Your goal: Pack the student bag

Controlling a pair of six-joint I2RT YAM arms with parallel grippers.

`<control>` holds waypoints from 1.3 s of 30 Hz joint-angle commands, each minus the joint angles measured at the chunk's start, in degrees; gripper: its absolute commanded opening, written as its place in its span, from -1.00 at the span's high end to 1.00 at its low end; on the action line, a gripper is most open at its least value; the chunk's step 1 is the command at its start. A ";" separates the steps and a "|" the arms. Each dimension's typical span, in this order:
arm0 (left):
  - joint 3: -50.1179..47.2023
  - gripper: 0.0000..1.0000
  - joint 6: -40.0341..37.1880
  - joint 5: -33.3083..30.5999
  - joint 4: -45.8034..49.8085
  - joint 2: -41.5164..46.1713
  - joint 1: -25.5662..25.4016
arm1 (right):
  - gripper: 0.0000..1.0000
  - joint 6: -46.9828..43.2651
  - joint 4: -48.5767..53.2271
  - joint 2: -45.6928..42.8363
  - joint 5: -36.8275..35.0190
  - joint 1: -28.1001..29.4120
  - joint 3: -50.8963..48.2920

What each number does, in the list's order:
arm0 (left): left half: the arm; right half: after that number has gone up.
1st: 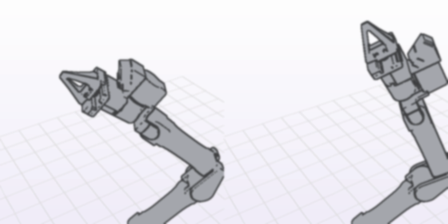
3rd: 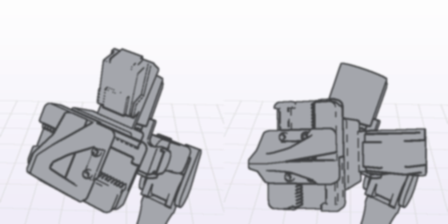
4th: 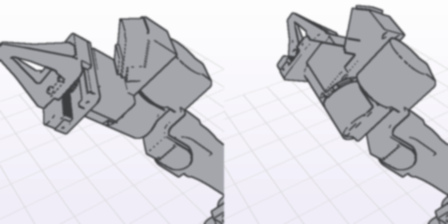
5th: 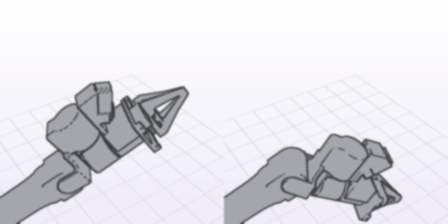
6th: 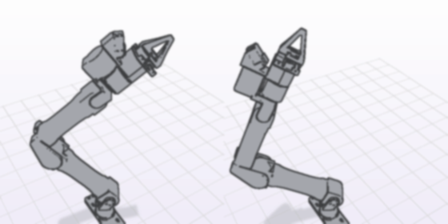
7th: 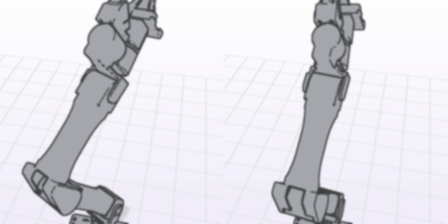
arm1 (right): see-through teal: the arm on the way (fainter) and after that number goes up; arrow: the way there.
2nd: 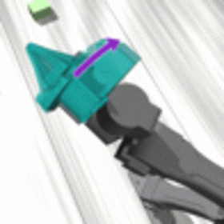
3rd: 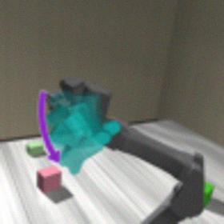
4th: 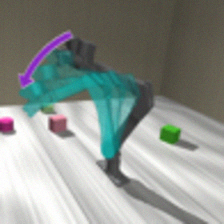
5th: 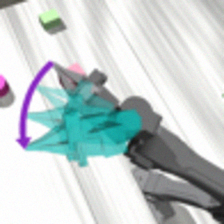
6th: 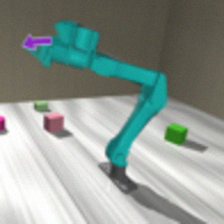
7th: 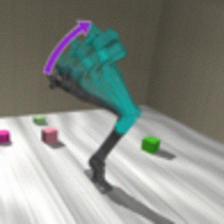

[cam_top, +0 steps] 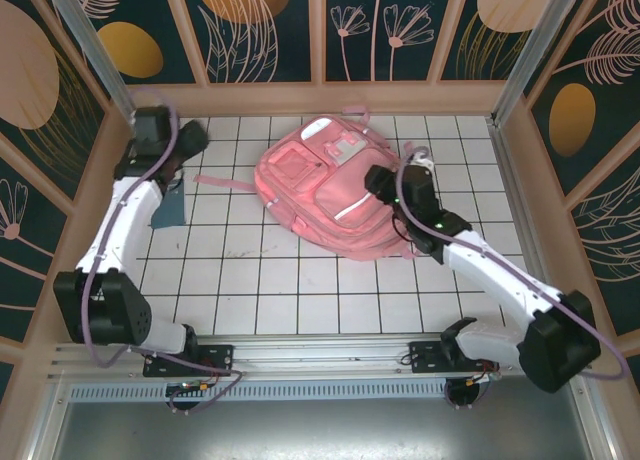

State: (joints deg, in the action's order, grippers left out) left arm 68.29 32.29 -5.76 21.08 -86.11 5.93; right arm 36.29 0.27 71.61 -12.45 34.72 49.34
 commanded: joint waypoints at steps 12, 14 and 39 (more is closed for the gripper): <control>13.30 -0.68 -9.30 -5.94 1.90 -29.26 9.02 | -0.48 -4.80 -4.37 0.38 11.28 3.59 -2.45; 13.71 -0.68 -10.28 -6.76 1.97 -30.84 9.60 | -0.48 -5.44 -4.38 0.70 11.30 3.60 -3.01; -8.46 -0.47 1.53 25.62 -15.41 -19.87 8.60 | -0.47 -9.31 6.90 52.36 31.96 17.18 46.55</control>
State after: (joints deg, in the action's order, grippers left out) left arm 62.57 29.36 12.84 5.54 -108.33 16.34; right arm 26.94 1.34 119.85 19.05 51.53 90.43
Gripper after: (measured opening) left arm 0.738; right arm 0.736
